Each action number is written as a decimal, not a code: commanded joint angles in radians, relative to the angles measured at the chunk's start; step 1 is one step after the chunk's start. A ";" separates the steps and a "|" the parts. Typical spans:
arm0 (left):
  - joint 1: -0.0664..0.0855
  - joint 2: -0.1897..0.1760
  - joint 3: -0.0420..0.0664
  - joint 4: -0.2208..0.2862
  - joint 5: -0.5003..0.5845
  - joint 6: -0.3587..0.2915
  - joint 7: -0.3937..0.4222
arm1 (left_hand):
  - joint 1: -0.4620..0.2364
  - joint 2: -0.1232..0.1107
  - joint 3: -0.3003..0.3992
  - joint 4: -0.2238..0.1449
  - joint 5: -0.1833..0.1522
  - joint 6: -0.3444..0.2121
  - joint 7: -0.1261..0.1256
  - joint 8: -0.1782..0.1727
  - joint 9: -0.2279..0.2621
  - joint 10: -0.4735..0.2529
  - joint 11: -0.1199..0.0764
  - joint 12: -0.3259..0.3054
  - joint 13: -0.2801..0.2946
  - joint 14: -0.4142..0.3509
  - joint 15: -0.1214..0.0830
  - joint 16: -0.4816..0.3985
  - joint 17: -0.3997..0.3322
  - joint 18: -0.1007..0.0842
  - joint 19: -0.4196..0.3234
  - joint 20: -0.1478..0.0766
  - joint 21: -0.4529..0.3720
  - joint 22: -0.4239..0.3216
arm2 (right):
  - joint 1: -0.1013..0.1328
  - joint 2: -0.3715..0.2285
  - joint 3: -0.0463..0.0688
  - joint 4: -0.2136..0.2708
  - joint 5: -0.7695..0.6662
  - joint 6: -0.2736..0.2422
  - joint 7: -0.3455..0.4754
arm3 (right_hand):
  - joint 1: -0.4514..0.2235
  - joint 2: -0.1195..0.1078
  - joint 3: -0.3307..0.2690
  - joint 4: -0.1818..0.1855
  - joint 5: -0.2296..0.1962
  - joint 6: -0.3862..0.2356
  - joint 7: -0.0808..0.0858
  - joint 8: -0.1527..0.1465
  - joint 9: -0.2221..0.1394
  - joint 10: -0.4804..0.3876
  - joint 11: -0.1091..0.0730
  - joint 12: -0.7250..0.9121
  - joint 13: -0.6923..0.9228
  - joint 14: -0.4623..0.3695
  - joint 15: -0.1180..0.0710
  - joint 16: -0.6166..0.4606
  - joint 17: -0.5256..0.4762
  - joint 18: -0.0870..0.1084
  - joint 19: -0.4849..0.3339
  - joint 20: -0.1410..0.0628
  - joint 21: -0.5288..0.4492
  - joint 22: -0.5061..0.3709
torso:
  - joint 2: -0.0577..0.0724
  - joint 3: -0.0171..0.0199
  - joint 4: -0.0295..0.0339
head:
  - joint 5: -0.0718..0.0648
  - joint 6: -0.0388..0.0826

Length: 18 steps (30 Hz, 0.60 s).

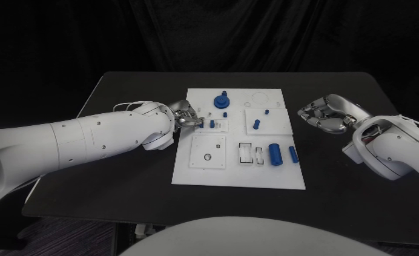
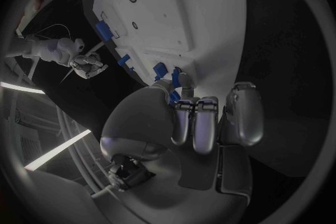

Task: Assemble the parts on the task board

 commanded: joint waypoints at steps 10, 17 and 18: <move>-0.001 0.001 -0.001 0.006 0.005 0.031 -0.002 | 0.004 -0.011 0.015 -0.002 -0.006 -0.007 0.002 -0.004 0.020 0.104 -0.003 0.003 0.263 0.104 -0.005 0.003 0.263 0.002 -0.006 0.002 -0.007 0.179 | -0.004 -0.001 0.001 0.002 -0.002 0.000 -0.011 | 0.002 -0.007 0.003 0.000 0.006 0.003 0.003 -0.003 -0.002 -0.001 0.001 -0.002 -0.001 -0.002 0.001 -0.003 0.026 0.014 -0.005 0.003 -0.003 0.108 | 0.000 -0.0002 0.0002 | 0.002 0.000; -0.002 0.000 -0.001 0.007 0.005 0.036 -0.005 | 0.007 -0.013 0.021 -0.003 -0.005 -0.007 0.002 -0.005 0.020 0.104 -0.003 0.003 0.263 0.104 -0.005 0.003 0.263 0.003 -0.007 0.002 -0.008 0.179 | -0.005 0.000 0.001 0.001 -0.002 0.000 -0.011 | 0.002 -0.007 0.003 0.000 0.006 0.003 0.003 -0.003 -0.002 -0.001 0.001 -0.002 -0.001 -0.002 0.001 -0.003 0.026 0.014 -0.005 0.003 -0.003 0.108 | 0.000 -0.0004 0.0001 | 0.002 0.000; -0.002 0.000 -0.001 0.007 0.005 0.036 -0.005 | 0.007 -0.013 0.021 -0.003 -0.005 -0.007 0.002 -0.005 0.020 0.104 -0.003 0.003 0.263 0.104 -0.005 0.003 0.263 0.003 -0.007 0.002 -0.008 0.179 | -0.005 0.000 0.001 0.001 -0.002 0.000 -0.011 | 0.002 -0.007 0.003 0.000 0.006 0.003 0.003 -0.003 -0.002 -0.001 0.001 -0.002 -0.001 -0.002 0.001 -0.003 0.026 0.014 -0.005 0.003 -0.003 0.108 | 0.000 -0.0004 0.0001 | 0.002 0.000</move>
